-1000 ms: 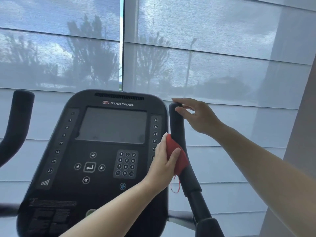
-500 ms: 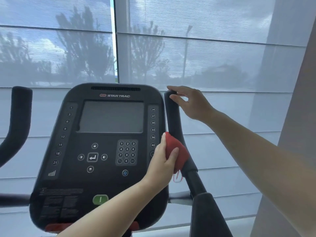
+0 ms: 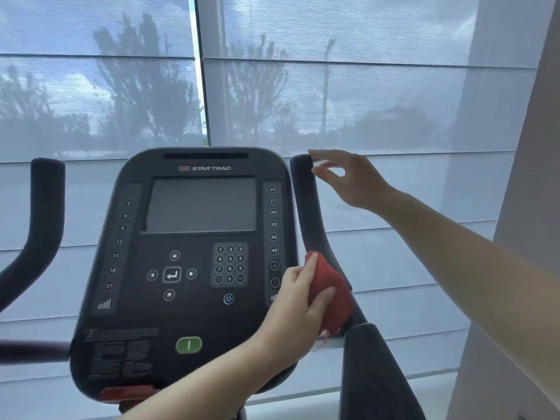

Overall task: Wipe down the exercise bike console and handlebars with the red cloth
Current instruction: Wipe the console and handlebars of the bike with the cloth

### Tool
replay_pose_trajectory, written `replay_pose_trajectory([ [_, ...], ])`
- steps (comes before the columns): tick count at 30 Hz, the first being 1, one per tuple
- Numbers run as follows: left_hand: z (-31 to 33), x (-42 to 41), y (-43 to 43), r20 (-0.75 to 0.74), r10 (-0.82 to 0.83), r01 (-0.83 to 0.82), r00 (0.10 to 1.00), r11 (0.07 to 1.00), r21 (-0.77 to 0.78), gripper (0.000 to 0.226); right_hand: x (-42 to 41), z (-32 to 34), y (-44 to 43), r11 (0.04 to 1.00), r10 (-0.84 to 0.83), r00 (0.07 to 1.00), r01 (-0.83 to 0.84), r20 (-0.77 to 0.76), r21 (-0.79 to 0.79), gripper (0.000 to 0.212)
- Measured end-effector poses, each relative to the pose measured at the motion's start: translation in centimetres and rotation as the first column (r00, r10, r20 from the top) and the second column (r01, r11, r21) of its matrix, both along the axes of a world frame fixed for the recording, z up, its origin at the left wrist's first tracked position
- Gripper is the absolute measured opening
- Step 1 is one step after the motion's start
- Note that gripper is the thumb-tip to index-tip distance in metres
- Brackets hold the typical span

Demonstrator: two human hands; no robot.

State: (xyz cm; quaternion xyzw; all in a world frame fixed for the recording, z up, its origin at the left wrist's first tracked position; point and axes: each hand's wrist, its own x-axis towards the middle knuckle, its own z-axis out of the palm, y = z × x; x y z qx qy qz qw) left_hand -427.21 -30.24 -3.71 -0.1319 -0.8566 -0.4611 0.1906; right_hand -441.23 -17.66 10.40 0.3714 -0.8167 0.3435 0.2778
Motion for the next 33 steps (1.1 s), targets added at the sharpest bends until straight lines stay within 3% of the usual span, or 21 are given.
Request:
replay_pose_trajectory([
  [6, 4.5, -1.0, -1.6, -0.282, -0.004, -0.086, 0.96, 0.948, -0.306, 0.061, 0.8, -1.4, 1.4, 1.0, -0.013, 0.999, 0.014, 0.038, -0.025, 0.039],
  [9, 4.5, -2.1, -1.0, -0.265, -0.033, -0.104, 0.964, 0.868, -0.486, 0.056, 1.4, -1.3, 2.5, 0.999, -0.029, 0.999, 0.03, 0.031, -0.034, 0.039],
  [13, 3.4, -1.5, -0.9, -0.282, -0.146, -0.017, 0.948, 0.864, -0.504, 0.047, 1.9, -0.9, 4.1, 0.998, -0.048, 0.998, 0.05, 0.051, -0.049, 0.039],
  [17, 3.2, -0.5, -0.6, -0.261, -0.322, 0.11, 0.91, 0.795, -0.596, 0.045, 2.0, -1.1, 4.6, 0.997, -0.049, 0.997, 0.052, 0.055, -0.053, 0.04],
  [21, 3.8, -1.2, 0.4, -0.292, -0.163, 0.015, 0.943, 0.893, -0.45, 0.043, 2.5, -1.5, 5.1, 0.997, -0.02, 0.996, 0.026, 0.082, -0.079, 0.039],
  [26, 2.9, -1.2, 0.6, -0.27, -0.185, 0.014, 0.945, 0.848, -0.53, 0.045, 4.0, -2.8, 7.0, 0.992, 0.003, 0.99, 0.015, 0.138, -0.127, 0.036],
  [30, 2.3, -0.9, 0.8, -0.372, -0.032, -0.058, 0.928, 0.972, -0.227, 0.049, 6.6, -6.7, 7.6, 0.981, 0.117, 0.96, -0.073, 0.253, -0.177, 0.03],
  [33, 1.7, -1.0, 1.0, -0.37, 0.097, -0.133, 0.924, 0.988, -0.074, 0.053, 8.6, -9.4, 7.5, 0.977, 0.169, 0.931, -0.117, 0.323, -0.176, 0.031],
])
